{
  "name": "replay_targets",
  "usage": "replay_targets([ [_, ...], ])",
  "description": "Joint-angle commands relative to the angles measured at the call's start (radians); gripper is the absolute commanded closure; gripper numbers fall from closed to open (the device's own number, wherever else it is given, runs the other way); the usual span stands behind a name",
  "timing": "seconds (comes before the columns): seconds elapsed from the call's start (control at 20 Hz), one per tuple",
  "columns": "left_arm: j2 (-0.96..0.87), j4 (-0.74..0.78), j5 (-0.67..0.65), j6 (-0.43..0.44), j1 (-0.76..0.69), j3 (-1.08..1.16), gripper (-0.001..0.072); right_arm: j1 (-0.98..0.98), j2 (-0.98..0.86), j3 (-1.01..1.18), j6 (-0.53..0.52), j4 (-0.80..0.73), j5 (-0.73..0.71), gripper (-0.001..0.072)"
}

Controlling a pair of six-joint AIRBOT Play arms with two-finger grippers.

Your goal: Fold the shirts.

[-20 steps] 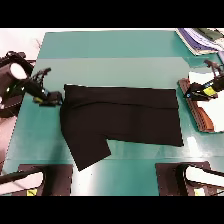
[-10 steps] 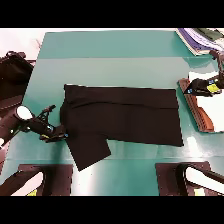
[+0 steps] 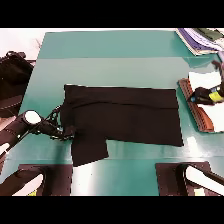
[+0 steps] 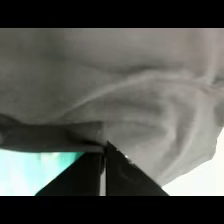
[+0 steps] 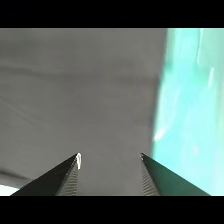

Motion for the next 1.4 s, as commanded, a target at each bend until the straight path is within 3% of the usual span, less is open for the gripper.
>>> replay_targets([
  [0.0,0.001,-0.015,-0.031,0.010,-0.013,0.057,0.0679,-0.138,0.048,-0.201,-0.001,-0.066,0.029,0.0266],
  [0.25,0.001,-0.016,-0.039,0.034,-0.013,0.084,0.0678,-0.364,-0.007,-0.503,-0.027,-0.016,0.047,0.0248],
  [0.55,0.001,-0.016,-0.039,0.035,-0.013,0.084,0.0678,-0.268,-0.051,-0.628,-0.049,0.177,-0.111,0.0278],
  [0.7,0.002,-0.005,-0.090,0.036,-0.013,0.089,0.0679,-0.164,-0.051,-0.597,-0.049,0.164,-0.124,0.0633],
  [0.75,0.003,0.005,-0.117,0.035,-0.013,0.095,0.0680,-0.137,-0.051,-0.572,-0.049,0.163,-0.096,0.0690],
  [0.9,0.143,0.069,-0.162,-0.022,-0.013,0.096,0.0680,-0.077,0.019,-0.504,-0.049,0.089,-0.004,0.0690],
  [1.15,0.394,0.103,-0.409,-0.133,-0.013,0.097,0.0679,-0.045,0.269,-0.439,-0.023,-0.101,0.117,0.0690],
  [1.35,0.413,0.113,-0.275,-0.156,-0.012,0.120,0.0678,-0.043,0.322,-0.323,0.026,-0.089,0.106,0.0691],
])
